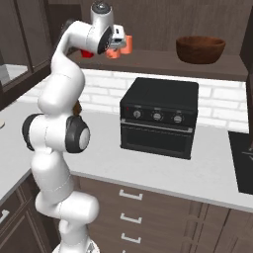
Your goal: Gather all objects into one cabinet and sort the glasses and bowls to opposite sides.
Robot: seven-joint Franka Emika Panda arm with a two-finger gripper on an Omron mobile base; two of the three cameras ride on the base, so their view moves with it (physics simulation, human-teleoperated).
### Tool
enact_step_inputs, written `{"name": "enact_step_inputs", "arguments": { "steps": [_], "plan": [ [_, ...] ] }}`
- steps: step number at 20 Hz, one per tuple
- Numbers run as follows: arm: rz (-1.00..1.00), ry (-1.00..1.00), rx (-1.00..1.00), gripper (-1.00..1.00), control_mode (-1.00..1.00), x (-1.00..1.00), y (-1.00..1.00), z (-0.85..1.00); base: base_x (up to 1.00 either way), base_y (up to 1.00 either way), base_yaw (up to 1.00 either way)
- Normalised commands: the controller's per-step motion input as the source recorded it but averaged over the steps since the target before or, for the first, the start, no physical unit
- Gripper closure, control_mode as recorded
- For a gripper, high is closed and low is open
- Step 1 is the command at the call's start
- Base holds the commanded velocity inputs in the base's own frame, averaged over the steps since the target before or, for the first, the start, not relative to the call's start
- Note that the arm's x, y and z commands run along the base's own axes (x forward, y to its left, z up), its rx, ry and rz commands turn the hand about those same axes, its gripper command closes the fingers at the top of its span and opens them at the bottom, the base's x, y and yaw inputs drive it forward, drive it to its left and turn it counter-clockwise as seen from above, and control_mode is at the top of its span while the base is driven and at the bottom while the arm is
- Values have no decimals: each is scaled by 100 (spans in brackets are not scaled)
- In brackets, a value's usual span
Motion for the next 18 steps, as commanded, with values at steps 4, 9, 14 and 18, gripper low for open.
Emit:
{"name": "enact_step_inputs", "arguments": {
  "steps": [4, 9, 14, 18],
  "plan": [
    [-8, -10, 0, -100, -100, -100, -54, -26, 0, 0, 0],
    [-13, -5, -1, -100, -100, -100, -45, -47, 0, 0, 0],
    [-14, -4, -3, -100, -100, -100, -9, -74, 0, 0, 0],
    [-18, -1, -3, -100, -100, -100, 0, -34, 0, 0, 0]
  ]
}}
